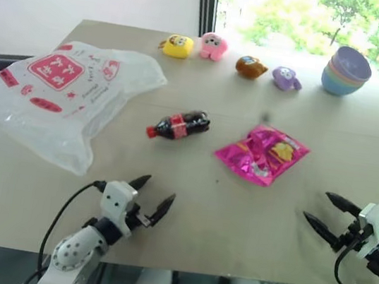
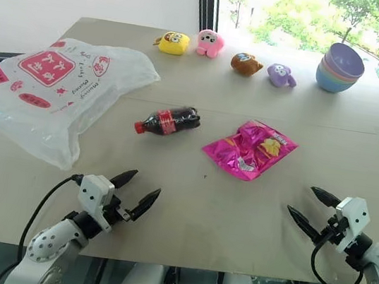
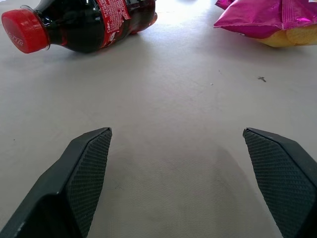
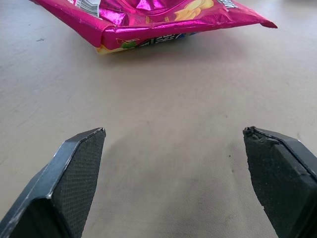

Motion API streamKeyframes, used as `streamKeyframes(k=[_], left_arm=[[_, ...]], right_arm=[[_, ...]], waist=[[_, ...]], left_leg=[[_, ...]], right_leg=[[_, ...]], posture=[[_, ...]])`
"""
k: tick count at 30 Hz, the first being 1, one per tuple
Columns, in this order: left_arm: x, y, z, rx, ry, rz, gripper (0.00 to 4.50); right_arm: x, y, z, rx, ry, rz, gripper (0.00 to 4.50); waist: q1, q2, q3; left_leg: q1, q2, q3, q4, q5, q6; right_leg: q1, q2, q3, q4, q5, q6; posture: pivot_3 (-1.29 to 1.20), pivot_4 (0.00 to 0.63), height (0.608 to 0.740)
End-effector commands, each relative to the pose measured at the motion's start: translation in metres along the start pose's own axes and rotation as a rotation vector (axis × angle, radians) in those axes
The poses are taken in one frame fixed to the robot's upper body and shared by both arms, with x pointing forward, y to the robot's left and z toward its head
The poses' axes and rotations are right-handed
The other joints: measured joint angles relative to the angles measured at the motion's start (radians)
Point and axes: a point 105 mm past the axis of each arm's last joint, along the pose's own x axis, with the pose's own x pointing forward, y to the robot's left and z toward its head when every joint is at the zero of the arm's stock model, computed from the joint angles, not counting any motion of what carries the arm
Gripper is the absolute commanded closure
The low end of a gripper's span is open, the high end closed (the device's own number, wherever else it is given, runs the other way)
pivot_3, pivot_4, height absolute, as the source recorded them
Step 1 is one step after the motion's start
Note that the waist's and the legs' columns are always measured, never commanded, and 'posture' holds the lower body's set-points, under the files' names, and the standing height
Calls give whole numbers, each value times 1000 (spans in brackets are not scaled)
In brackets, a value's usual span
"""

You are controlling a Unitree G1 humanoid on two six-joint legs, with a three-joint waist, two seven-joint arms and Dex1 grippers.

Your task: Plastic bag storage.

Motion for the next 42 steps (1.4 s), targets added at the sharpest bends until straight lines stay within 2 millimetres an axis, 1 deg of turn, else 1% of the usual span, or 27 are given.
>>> streamKeyframes(k=[1,4,16,21,22,24,26,29,31,33,35,37,40,42], left_arm=[[-3,1,1,11,-3,9,93],[-2,4,3,9,-17,18,93],[-2,5,6,11,-32,39,93],[-1,3,8,8,-41,40,93],[-2,4,9,21,-43,43,93],[-2,2,11,122,-41,22,93],[-6,7,20,173,-80,90,93],[-11,13,29,197,-118,184,93],[-17,18,38,242,-146,266,93],[-28,24,46,250,-171,379,93],[-38,27,52,256,-185,485,93],[-45,27,59,297,-192,571,93],[-54,29,68,341,-204,670,93],[-61,35,71,346,-198,754,93]], right_arm=[[-2,-7,11,-53,-27,-8,0],[3,-6,10,-56,-36,4,0],[7,-5,11,-64,-45,25,0],[9,-3,15,-71,-54,41,0],[9,-2,15,-71,-56,48,0],[10,1,15,-66,-55,69,0],[14,11,18,-45,-68,122,0],[17,27,23,-22,-80,204,0],[19,45,30,5,-96,293,0],[23,72,44,29,-124,408,0],[29,93,57,42,-157,486,0],[33,102,66,42,-183,515,0],[38,107,75,47,-210,536,0],[39,110,79,51,-221,562,0]], waist=[[0,0,0],[-1,0,0],[1,0,0],[0,0,0],[1,0,0],[1,0,0],[0,0,0],[1,-1,0],[1,-1,1],[1,-1,1],[-1,-1,1],[-2,-4,2],[5,-7,3],[8,-8,3]], left_leg=[[0,0,0,0,0,0],[0,0,1,0,0,0],[0,0,1,0,0,0],[0,0,1,0,0,0],[0,0,1,0,0,0],[0,0,1,0,0,0],[0,-1,1,0,0,0],[0,0,1,0,0,0],[0,0,1,0,0,0],[-1,0,0,0,0,0],[-1,1,-1,0,0,0],[-1,1,0,0,0,0],[-1,0,-1,1,0,0],[-2,0,-1,2,0,1]], right_leg=[[0,0,0,0,0,0],[0,0,1,0,0,0],[0,0,1,0,0,0],[0,0,1,0,0,0],[0,0,1,0,0,0],[0,0,0,0,0,0],[0,0,1,0,0,0],[0,0,1,0,0,0],[0,0,1,0,0,0],[0,-1,0,0,0,0],[0,-1,0,0,0,0],[0,-2,1,0,0,0],[0,-1,0,-1,0,0],[0,-2,-1,-1,0,0]], posture=[[0,150,740],[0,150,740],[0,150,740],[0,150,740],[0,150,740],[0,150,740],[0,150,740],[0,150,740],[0,150,740],[0,150,740],[0,150,740],[0,150,740],[0,150,740],[0,150,740]])
